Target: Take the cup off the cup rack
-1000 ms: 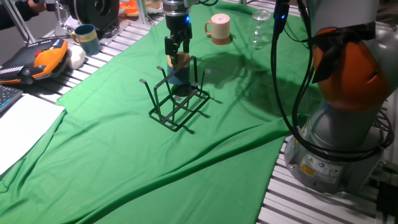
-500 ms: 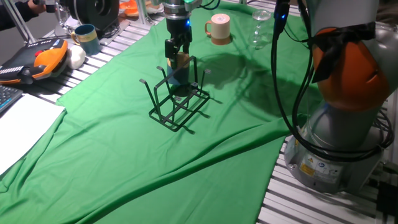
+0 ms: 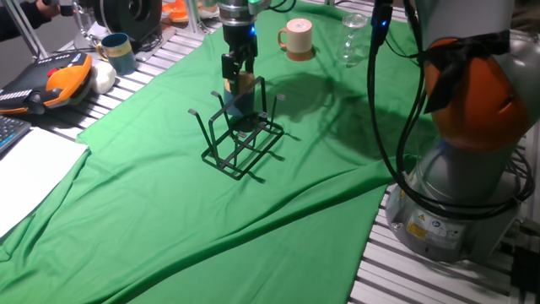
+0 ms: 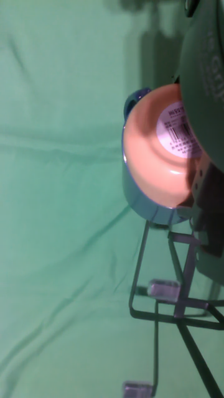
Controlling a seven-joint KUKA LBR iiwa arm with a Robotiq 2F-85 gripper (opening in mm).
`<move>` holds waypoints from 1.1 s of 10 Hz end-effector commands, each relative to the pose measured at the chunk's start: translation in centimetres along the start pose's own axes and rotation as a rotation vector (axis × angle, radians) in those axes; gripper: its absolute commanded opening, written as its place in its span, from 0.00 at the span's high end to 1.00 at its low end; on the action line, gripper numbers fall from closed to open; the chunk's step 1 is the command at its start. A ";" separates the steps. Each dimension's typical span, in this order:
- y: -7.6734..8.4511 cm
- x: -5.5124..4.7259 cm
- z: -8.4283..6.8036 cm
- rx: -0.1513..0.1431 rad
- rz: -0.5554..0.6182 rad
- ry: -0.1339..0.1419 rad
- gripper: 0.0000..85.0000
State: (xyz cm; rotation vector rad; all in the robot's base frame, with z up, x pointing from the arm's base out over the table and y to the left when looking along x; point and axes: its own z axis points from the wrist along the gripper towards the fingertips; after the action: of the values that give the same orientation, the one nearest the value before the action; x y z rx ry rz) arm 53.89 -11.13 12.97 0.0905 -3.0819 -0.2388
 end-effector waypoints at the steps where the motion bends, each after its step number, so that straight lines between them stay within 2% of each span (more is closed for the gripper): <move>1: 0.2 -0.2 -0.9 0.002 0.005 0.011 0.40; 4: 0.7 -0.9 -3.0 0.032 0.010 0.025 0.40; 7: 0.4 -2.1 -5.4 0.042 0.010 0.050 0.40; 10: 0.4 -3.3 -8.8 0.066 0.013 0.091 0.40; 11: 0.6 -3.6 -9.5 0.073 0.016 0.097 0.40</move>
State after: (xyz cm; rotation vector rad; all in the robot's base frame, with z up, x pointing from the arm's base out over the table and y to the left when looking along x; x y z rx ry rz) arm 58.02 -11.78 22.25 0.0781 -2.9939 -0.1148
